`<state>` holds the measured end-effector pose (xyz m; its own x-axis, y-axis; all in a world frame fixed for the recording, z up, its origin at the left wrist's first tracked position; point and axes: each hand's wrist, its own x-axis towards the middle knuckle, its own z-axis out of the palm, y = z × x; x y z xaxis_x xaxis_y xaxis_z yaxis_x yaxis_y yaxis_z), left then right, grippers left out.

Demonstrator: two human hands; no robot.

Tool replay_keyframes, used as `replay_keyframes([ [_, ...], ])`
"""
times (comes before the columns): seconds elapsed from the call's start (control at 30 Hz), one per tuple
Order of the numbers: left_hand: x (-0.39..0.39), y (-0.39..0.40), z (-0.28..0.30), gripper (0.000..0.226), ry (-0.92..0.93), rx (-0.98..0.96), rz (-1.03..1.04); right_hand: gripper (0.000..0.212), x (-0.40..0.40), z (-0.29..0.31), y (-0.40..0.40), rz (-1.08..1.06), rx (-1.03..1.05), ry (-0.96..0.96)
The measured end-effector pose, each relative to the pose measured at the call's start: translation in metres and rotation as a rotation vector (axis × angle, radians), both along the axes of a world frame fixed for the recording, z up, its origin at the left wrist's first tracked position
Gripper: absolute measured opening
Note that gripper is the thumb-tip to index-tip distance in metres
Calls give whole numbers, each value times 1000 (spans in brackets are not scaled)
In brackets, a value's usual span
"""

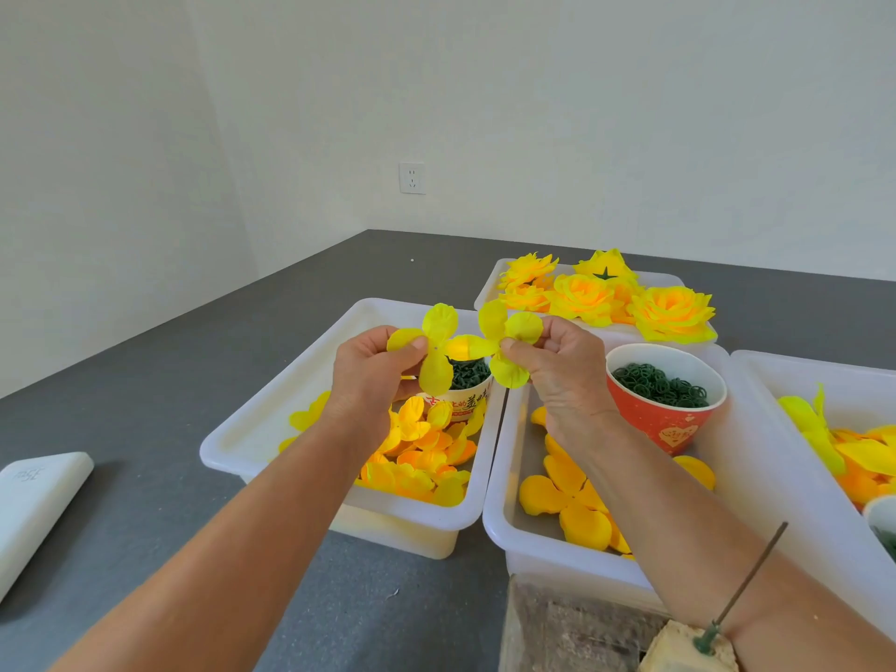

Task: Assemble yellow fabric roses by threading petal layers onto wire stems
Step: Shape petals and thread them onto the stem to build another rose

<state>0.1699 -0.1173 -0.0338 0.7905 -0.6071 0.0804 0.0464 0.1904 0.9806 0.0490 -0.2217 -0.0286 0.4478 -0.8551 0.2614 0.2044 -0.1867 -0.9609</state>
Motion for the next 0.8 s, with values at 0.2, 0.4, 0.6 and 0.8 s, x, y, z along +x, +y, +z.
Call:
replay_keyframes([
  [0.2, 3, 0, -2, 11, -19, -17, -11, 24, 2, 0, -2, -17, 58, -35],
  [0.4, 2, 0, -2, 10, -45, -31, -13, 24, 3, -1, -3, -35, 80, -58],
  [0.6, 9, 2, -1, 12, 46, -64, 90, 22, -2, 0, -14, -196, 120, -41],
  [0.8, 10, 5, -1, 14, 30, -71, 130, 13, 0, -1, -8, -83, 69, -12],
])
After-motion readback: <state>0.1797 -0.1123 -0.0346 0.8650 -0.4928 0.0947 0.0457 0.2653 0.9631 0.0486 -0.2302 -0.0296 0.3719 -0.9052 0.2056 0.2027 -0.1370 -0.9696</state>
